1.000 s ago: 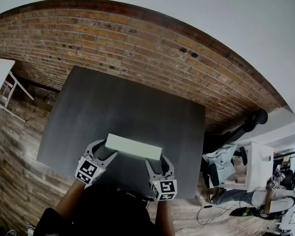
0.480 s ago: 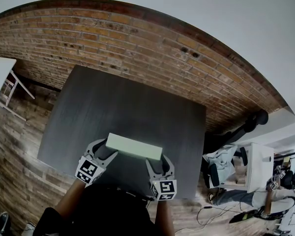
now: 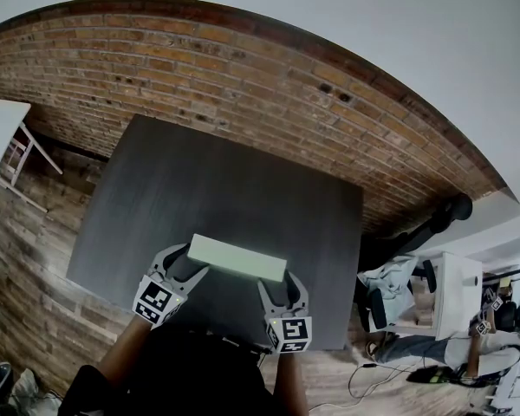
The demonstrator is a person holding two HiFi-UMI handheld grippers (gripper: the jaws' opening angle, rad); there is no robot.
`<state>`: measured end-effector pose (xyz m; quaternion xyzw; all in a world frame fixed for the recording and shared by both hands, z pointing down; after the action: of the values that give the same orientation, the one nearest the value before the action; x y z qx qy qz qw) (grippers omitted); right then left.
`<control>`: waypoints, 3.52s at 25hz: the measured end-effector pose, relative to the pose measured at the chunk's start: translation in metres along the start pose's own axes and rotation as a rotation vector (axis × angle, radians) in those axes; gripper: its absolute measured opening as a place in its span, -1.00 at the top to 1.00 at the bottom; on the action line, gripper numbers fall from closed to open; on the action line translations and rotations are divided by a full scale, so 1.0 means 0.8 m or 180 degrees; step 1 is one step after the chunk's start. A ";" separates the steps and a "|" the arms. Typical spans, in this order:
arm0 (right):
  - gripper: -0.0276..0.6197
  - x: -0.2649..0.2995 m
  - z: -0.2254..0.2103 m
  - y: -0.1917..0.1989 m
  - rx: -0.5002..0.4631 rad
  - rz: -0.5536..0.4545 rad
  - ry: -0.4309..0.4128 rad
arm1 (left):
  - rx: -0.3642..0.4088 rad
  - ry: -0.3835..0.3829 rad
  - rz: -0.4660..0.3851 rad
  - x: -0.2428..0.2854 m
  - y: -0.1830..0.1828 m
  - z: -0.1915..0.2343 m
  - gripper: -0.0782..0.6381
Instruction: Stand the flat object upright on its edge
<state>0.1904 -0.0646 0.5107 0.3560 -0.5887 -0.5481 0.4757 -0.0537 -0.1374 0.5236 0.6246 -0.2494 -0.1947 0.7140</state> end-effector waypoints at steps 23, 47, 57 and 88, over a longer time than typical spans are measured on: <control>0.06 -0.013 0.009 -0.013 -0.0013 -0.0122 -0.0007 | -0.0020 -0.0023 -0.0081 -0.016 -0.008 -0.012 0.06; 0.47 -0.054 0.042 -0.042 0.0371 -0.0571 0.0301 | -0.0127 0.0052 -0.0495 -0.048 -0.035 -0.045 0.32; 0.71 -0.062 0.070 -0.048 0.0347 -0.0641 0.0389 | -0.0173 -0.0054 -0.0637 -0.068 -0.045 -0.063 0.61; 0.84 -0.068 0.103 -0.043 0.0350 -0.0695 0.0484 | -0.0129 -0.0309 -0.0568 -0.087 -0.030 -0.077 0.69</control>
<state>0.1244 0.0064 0.4721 0.4840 -0.5378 -0.5350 0.4363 -0.0718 -0.0508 0.4859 0.6195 -0.2231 -0.2925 0.6934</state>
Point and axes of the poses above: the fingertips, and each gripper's own axes: x forward along the fingers, z to its left, y out of its underside, the point moved 7 cm from there along -x, backward along the fingers, and after that the axes turned 11 degrees about -z, right-handed, at the moved point
